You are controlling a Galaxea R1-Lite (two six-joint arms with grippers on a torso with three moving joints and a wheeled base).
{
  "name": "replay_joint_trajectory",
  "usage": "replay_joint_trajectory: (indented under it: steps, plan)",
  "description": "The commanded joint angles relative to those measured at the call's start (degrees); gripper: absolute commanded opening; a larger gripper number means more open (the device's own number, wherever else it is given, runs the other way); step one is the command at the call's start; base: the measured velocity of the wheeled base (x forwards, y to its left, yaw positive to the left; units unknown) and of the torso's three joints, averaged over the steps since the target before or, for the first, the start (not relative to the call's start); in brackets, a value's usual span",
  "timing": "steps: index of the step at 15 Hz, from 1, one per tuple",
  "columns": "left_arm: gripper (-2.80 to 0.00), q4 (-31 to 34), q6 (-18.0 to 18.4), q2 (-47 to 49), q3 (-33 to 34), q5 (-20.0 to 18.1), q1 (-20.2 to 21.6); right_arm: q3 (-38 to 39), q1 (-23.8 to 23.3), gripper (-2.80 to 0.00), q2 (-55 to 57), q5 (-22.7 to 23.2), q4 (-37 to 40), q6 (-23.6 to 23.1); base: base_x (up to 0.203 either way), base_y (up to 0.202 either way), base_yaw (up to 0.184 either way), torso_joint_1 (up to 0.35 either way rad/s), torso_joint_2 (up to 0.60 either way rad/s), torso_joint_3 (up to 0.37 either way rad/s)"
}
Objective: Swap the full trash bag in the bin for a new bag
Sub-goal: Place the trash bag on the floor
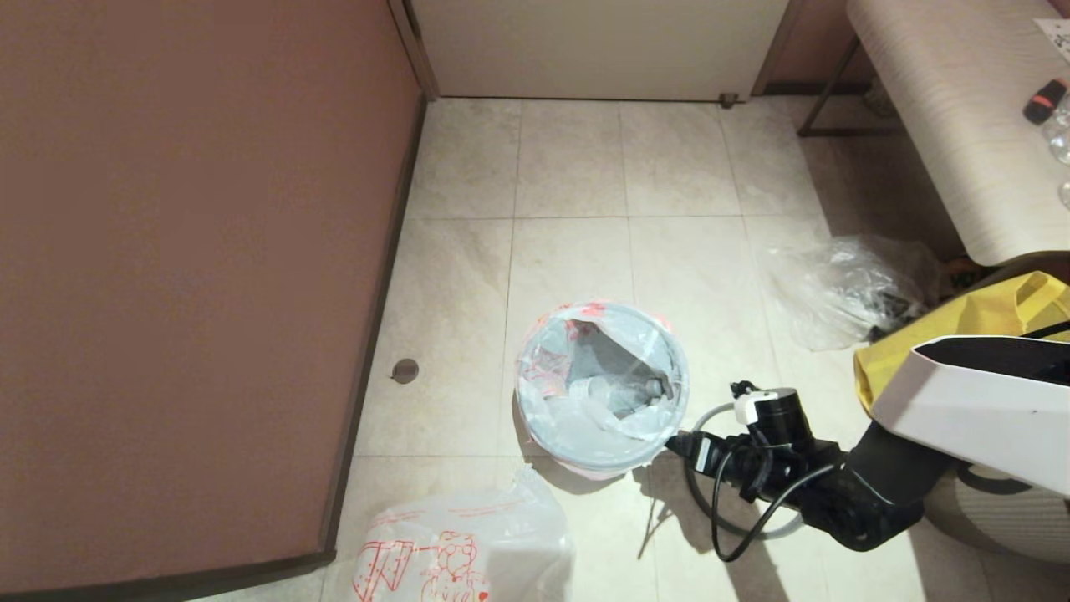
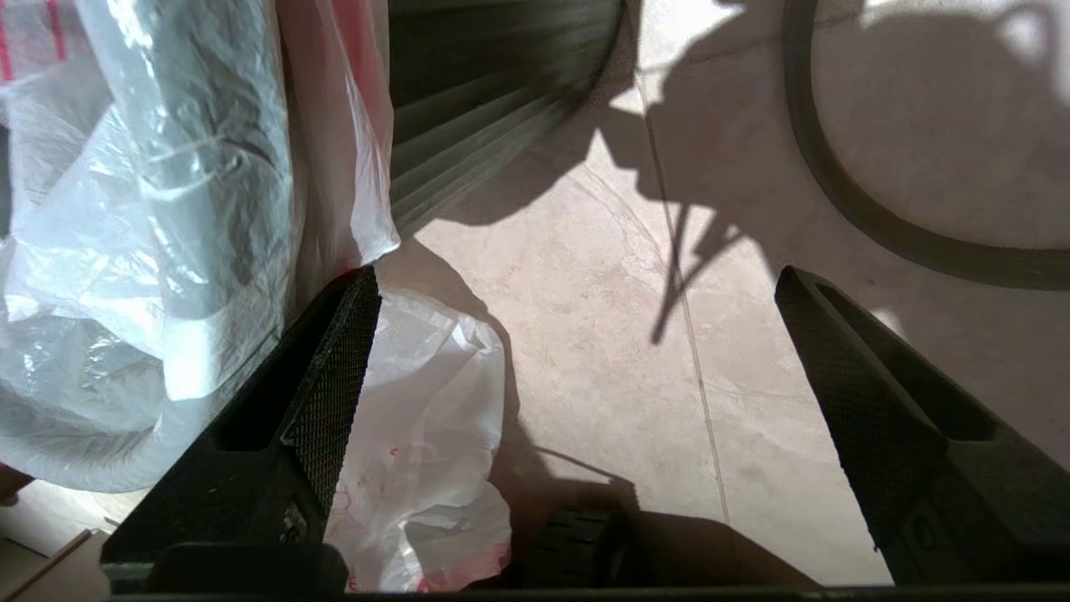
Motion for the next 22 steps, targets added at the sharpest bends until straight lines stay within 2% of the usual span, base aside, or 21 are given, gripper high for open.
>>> replay_joint_trajectory:
  steps: [1,6,9,11,13,18,22]
  plan:
    - [-2.8,0.05,0.0,0.07,0.0,0.02,0.02,0.19,-0.06,0.0,1.01,0.09,-0.44,0.24,0.0,0.0,0.0,0.0,0.0,0.0]
    - [-2.8,0.05,0.0,0.07,0.0,0.03,0.02,-0.41,-1.61,0.0,0.44,0.96,-0.45,0.21,0.0,0.0,0.0,0.0,0.0,0.0]
    - [-2.8,0.05,0.0,0.07,0.0,0.03,0.02,4.07,-0.48,0.0,-1.99,1.41,-0.41,0.57,0.0,0.0,0.0,0.0,0.0,0.0]
    - [-2.8,0.05,0.0,0.07,0.0,-0.06,0.02,4.21,0.52,0.0,-3.28,1.39,-0.29,5.73,0.0,0.0,0.0,0.0,0.0,0.0]
    - [-2.8,0.05,0.0,0.07,0.0,0.01,0.02,2.6,0.95,0.0,-2.83,1.5,0.0,7.11,0.0,0.0,0.0,0.0,0.0,0.0]
    - [-2.8,0.05,0.0,0.07,0.0,0.03,0.02,-12.76,-1.06,0.0,0.65,1.22,8.38,6.98,0.0,0.0,0.0,0.0,0.0,0.0]
    - [-2.8,0.05,0.0,0.07,0.0,-0.02,0.02,-27.59,-6.95,0.0,2.1,1.23,20.59,7.0,0.0,0.0,0.0,0.0,0.0,0.0]
